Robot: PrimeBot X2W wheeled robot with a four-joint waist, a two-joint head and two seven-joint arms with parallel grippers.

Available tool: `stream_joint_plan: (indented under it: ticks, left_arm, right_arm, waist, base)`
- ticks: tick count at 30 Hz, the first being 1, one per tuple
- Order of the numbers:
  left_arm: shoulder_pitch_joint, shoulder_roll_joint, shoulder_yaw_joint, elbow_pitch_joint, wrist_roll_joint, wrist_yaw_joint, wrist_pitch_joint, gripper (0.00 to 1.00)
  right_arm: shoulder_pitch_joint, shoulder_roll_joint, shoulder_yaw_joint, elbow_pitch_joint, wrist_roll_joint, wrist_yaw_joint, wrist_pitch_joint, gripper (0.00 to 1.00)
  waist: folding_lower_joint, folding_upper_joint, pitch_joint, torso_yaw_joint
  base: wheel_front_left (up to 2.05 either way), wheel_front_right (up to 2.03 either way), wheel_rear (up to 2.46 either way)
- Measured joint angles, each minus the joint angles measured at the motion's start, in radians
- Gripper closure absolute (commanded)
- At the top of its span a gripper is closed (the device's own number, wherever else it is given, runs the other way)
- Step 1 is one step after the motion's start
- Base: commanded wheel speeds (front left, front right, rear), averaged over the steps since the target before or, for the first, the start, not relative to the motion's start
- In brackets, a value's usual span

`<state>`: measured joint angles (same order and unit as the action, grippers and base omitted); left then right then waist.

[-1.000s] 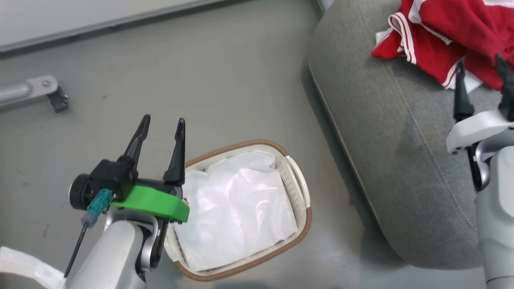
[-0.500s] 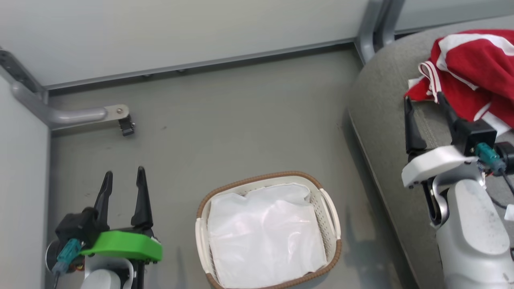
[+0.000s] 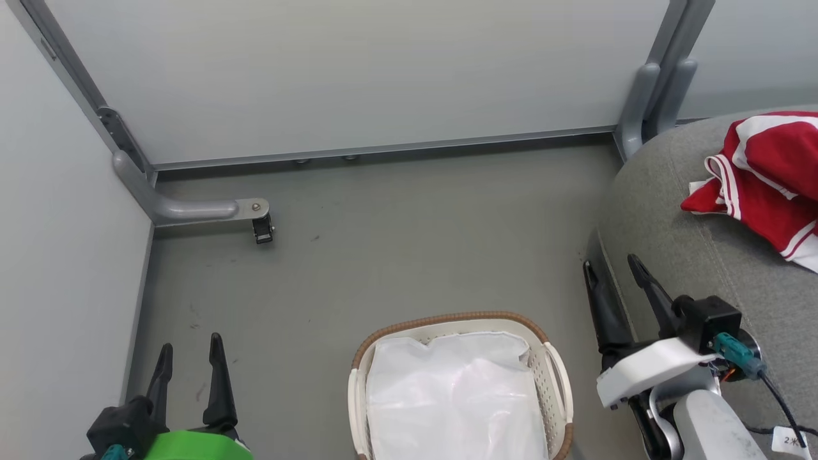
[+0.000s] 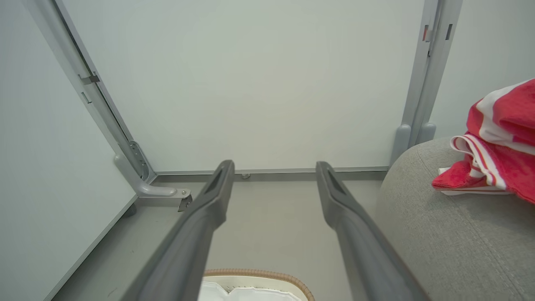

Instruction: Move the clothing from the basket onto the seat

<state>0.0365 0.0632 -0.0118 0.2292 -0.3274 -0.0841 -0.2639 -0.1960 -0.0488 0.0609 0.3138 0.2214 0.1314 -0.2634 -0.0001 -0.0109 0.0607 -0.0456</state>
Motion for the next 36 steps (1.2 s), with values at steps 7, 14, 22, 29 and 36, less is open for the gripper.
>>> stream_joint_plan:
  ticks: [7, 14, 22, 29, 36]
  left_arm:
    - [0.044, -0.009, 0.011, -0.003, 0.009, -0.009, 0.0, 0.0]
    - [0.051, -0.011, 0.015, 0.001, 0.01, -0.012, 0.0, 0.0]
    - [0.051, -0.012, 0.013, 0.004, -0.011, -0.012, 0.0, 0.0]
    - [0.053, -0.016, 0.01, 0.04, -0.025, -0.011, 0.0, 1.0]
    - [0.053, -0.018, 0.015, 0.056, -0.115, -0.012, 0.033, 1.0]
  right_arm:
    - [0.079, 0.0, 0.007, -0.034, -0.027, 0.0, 0.0, 0.0]
    - [0.091, 0.0, 0.009, -0.037, -0.026, 0.0, 0.0, 0.0]
    - [0.092, 0.0, 0.017, -0.032, -0.02, 0.0, 0.0, 0.0]
    - [0.111, 0.005, 0.018, 0.004, -0.02, 0.0, 0.001, 1.0]
    - [0.124, 0.007, 0.011, 0.015, 0.083, 0.0, 0.026, 1.0]
  waist:
    - [0.0, 0.0, -0.029, 0.009]
    - [0.0, 0.0, -0.028, 0.005]
    - [0.0, 0.0, -0.033, 0.0]
    - [0.0, 0.0, -0.035, -0.002]
    - [0.0001, 0.0, -0.037, 0.0]
  base:
    - [0.0, 0.0, 0.0]
    - [0.0, 0.0, 0.0]
    - [0.0, 0.0, 0.0]
    - [0.0, 0.0, 0.0]
    - [0.0, 0.0, 0.0]
